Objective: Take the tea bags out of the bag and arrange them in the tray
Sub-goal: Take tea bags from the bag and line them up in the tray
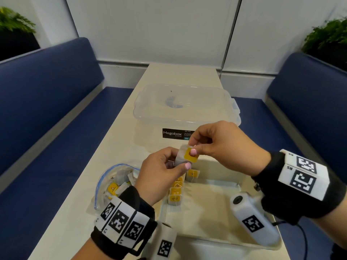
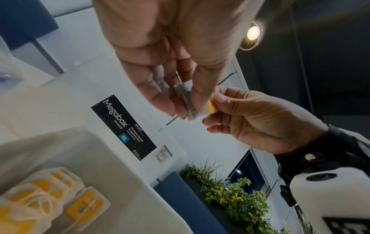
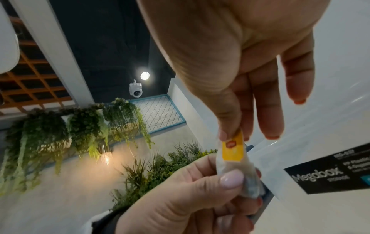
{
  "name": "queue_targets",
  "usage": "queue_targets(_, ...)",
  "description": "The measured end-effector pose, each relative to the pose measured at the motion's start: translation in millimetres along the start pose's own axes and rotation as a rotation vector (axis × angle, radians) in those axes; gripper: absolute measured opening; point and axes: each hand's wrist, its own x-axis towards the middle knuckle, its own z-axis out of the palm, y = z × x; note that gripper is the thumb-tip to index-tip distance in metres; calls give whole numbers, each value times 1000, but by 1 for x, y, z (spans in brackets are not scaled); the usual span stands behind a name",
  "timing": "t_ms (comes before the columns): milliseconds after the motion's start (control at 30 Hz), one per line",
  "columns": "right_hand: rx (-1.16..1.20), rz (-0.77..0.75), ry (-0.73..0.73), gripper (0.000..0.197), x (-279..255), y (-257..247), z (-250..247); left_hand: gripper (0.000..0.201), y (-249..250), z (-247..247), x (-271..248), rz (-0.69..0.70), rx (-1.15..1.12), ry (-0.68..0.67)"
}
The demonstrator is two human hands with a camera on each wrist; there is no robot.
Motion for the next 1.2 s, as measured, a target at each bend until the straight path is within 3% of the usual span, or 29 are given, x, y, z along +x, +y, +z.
queue_targets(200,-204,44,-107,5,9,16,7,34,-16,-11,-1,-14,62,46)
queue_targets(600,-472,183,-260,6,31,72,70,29,-37,-43,-15,-12,52,138)
queue_targets(1200,-563,197,-235,17,31,94,104,33,-42,-46,-22,-41,74,116)
